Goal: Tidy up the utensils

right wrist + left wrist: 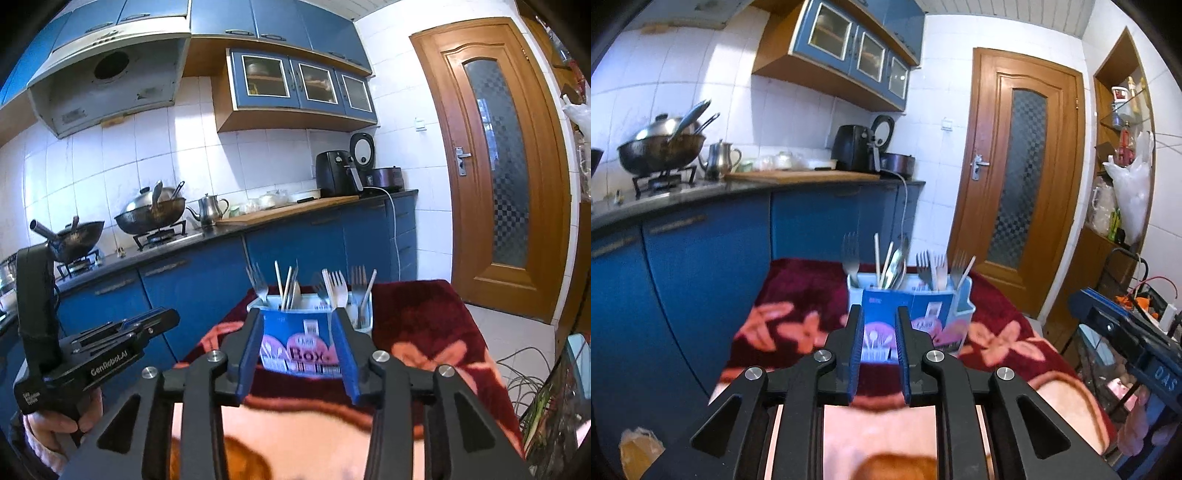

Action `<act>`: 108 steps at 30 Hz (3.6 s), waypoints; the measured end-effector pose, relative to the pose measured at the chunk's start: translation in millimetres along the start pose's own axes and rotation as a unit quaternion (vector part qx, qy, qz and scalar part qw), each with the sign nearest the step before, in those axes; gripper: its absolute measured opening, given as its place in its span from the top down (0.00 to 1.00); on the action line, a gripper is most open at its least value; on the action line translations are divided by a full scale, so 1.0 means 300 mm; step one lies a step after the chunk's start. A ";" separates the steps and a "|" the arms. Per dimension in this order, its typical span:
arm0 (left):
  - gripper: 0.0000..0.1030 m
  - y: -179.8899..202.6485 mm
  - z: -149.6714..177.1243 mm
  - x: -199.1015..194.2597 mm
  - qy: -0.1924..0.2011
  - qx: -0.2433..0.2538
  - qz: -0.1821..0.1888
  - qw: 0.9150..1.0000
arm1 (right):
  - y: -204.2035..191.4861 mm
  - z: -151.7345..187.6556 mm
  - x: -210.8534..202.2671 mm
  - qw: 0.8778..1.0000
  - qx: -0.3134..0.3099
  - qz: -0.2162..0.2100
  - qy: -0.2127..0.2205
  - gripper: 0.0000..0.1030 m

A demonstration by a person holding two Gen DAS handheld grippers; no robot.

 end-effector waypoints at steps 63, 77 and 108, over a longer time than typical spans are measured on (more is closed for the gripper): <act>0.38 -0.004 0.307 0.125 0.010 -0.002 -0.099 0.995 | 0.115 0.358 0.110 0.998 0.033 0.061 0.002 0.19; 0.38 -0.003 0.305 0.125 0.011 -0.001 -0.098 0.995 | 0.116 0.359 0.109 0.998 0.033 0.061 0.001 0.19; 0.38 -0.003 0.307 0.126 0.011 -0.001 -0.098 0.995 | 0.117 0.357 0.107 0.998 0.033 0.061 0.001 0.19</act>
Point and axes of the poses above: each gripper's, at about its wrist camera, not at the fingertips, and x roughly the way its jaws point, y to its right, z to its underside, the point moved 2 cm from there along x, roughly the way its jaws point, and after that the axes turned 4 degrees about -y, right-handed, at the moved point
